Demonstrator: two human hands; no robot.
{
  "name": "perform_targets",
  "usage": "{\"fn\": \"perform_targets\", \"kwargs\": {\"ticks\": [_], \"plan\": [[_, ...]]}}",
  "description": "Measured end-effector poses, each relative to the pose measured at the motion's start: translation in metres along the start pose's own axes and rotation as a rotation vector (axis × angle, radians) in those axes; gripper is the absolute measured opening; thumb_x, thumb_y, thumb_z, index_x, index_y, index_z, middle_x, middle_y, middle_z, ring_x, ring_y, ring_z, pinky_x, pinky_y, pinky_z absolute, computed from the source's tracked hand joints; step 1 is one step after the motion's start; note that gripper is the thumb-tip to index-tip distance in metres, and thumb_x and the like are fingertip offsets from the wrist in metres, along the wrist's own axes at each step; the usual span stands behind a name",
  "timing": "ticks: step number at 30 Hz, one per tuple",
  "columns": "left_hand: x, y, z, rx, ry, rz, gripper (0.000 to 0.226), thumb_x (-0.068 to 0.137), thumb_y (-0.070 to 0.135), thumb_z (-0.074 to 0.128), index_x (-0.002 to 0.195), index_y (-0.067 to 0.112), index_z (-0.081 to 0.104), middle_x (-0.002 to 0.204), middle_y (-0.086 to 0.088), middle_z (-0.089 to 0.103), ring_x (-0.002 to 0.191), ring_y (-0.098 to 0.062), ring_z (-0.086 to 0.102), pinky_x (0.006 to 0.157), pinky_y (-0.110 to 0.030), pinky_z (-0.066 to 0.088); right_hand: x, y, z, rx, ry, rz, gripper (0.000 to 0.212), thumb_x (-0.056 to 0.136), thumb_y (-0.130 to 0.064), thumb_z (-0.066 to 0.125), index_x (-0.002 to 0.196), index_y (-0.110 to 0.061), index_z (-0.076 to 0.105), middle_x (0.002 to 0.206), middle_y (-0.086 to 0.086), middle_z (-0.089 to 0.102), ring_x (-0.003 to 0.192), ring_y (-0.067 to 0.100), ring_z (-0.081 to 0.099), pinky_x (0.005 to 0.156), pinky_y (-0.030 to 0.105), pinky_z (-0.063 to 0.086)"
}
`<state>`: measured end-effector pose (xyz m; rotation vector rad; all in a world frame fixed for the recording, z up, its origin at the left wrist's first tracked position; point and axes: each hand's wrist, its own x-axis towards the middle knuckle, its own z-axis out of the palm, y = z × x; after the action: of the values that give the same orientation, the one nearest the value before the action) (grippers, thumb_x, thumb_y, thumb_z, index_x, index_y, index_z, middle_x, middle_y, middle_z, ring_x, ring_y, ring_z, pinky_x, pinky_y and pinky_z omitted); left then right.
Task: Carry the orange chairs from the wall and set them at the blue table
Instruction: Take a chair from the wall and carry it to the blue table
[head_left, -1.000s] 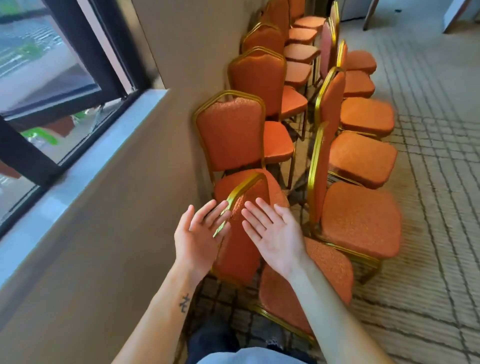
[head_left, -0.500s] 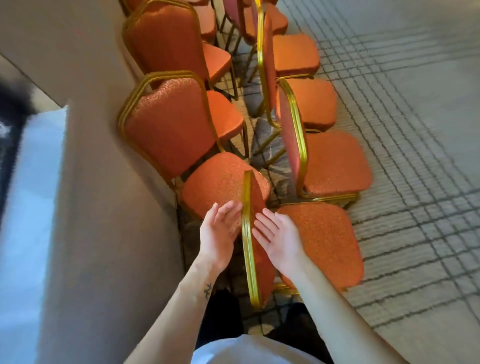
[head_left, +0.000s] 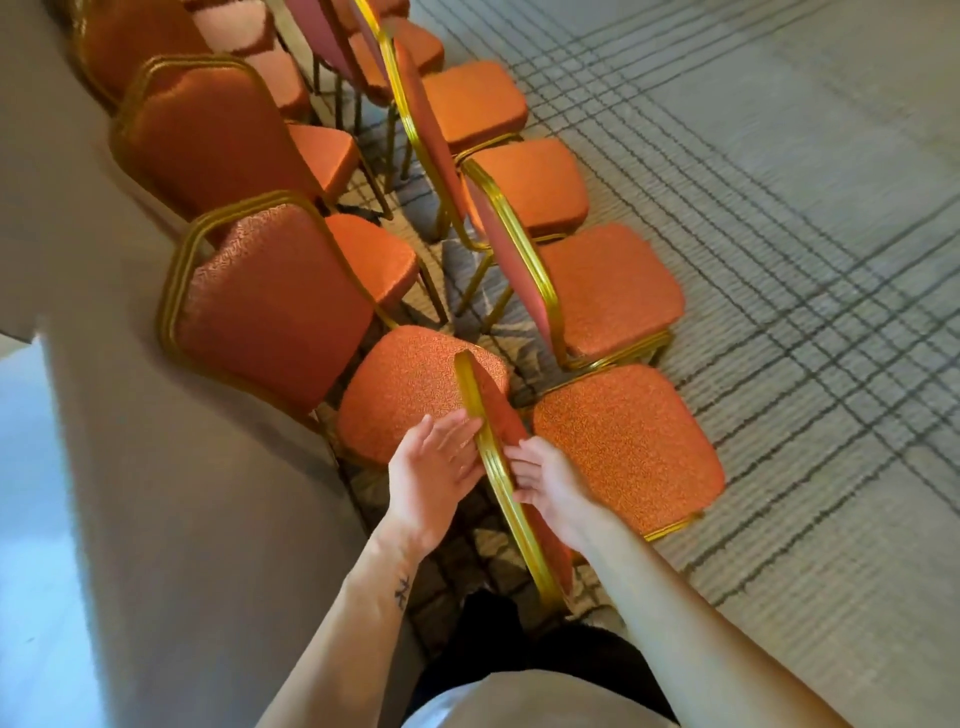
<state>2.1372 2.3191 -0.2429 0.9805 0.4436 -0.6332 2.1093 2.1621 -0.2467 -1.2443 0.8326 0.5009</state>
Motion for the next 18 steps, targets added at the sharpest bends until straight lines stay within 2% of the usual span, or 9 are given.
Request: {"fn": "perform_targets", "kwargs": {"ticks": [5, 8, 12, 14, 15, 17, 18], "plan": [[-0.005, -0.017, 0.038, 0.223, -0.002, 0.105, 0.037, 0.108, 0.028, 0.041, 0.131, 0.014, 0.066, 0.128, 0.001, 0.073, 0.121, -0.014, 0.066, 0.114, -0.049, 0.041, -0.013, -0.003, -0.024, -0.016, 0.018, -0.066, 0.027, 0.104, -0.028, 0.049, 0.101, -0.014, 0.072, 0.1, 0.006, 0.076, 0.089, 0.019, 0.065, 0.074, 0.031, 0.048], [-0.002, -0.028, 0.059, 0.367, 0.024, 0.126, 0.031, 0.107, 0.021, 0.047, 0.129, 0.023, 0.069, 0.129, 0.005, 0.072, 0.126, -0.015, 0.062, 0.113, -0.041, 0.042, -0.022, -0.011, -0.051, -0.008, 0.036, -0.086, 0.028, 0.103, -0.029, 0.049, 0.101, -0.014, 0.072, 0.102, 0.005, 0.076, 0.091, 0.019, 0.066, 0.074, 0.03, 0.046], [0.001, -0.037, 0.095, 0.59, -0.029, 0.226, 0.053, 0.098, -0.009, 0.04, 0.131, 0.024, 0.066, 0.138, 0.007, 0.063, 0.134, -0.016, 0.054, 0.118, -0.045, 0.039, -0.035, -0.021, -0.088, -0.06, 0.039, -0.135, 0.031, 0.102, -0.032, 0.048, 0.1, -0.015, 0.074, 0.105, 0.007, 0.076, 0.089, 0.018, 0.064, 0.074, 0.031, 0.044], [0.004, -0.047, 0.114, 0.705, -0.111, 0.266, 0.063, 0.089, -0.015, 0.041, 0.133, 0.025, 0.063, 0.151, 0.009, 0.051, 0.147, -0.014, 0.037, 0.126, -0.045, 0.025, -0.04, -0.027, -0.107, -0.104, 0.044, -0.159, 0.034, 0.1, -0.035, 0.05, 0.098, -0.012, 0.076, 0.095, 0.006, 0.076, 0.079, 0.015, 0.06, 0.067, 0.028, 0.042], [0.007, -0.051, 0.118, 0.788, -0.145, 0.305, 0.066, 0.085, -0.011, 0.043, 0.133, 0.031, 0.062, 0.157, 0.013, 0.044, 0.153, -0.012, 0.024, 0.129, -0.046, 0.014, -0.042, -0.03, -0.113, -0.127, 0.047, -0.161, 0.036, 0.1, -0.036, 0.051, 0.099, -0.01, 0.076, 0.089, 0.005, 0.073, 0.074, 0.013, 0.059, 0.062, 0.025, 0.042], [0.014, -0.058, 0.129, 1.027, -0.206, 0.394, 0.07, 0.081, -0.003, 0.044, 0.132, 0.043, 0.056, 0.163, 0.019, 0.03, 0.156, -0.01, -0.002, 0.126, -0.042, -0.011, -0.046, -0.035, -0.13, -0.141, 0.075, -0.179, 0.036, 0.097, -0.039, 0.056, 0.101, -0.008, 0.075, 0.085, 0.003, 0.07, 0.069, 0.012, 0.059, 0.058, 0.024, 0.042], [0.017, -0.062, 0.135, 1.132, -0.221, 0.437, 0.072, 0.082, -0.006, 0.045, 0.133, 0.043, 0.052, 0.164, 0.02, 0.025, 0.155, -0.011, -0.009, 0.123, -0.039, -0.017, -0.049, -0.038, -0.139, -0.136, 0.085, -0.204, 0.035, 0.095, -0.039, 0.06, 0.101, -0.007, 0.074, 0.084, 0.003, 0.071, 0.07, 0.013, 0.061, 0.059, 0.026, 0.044]]}}
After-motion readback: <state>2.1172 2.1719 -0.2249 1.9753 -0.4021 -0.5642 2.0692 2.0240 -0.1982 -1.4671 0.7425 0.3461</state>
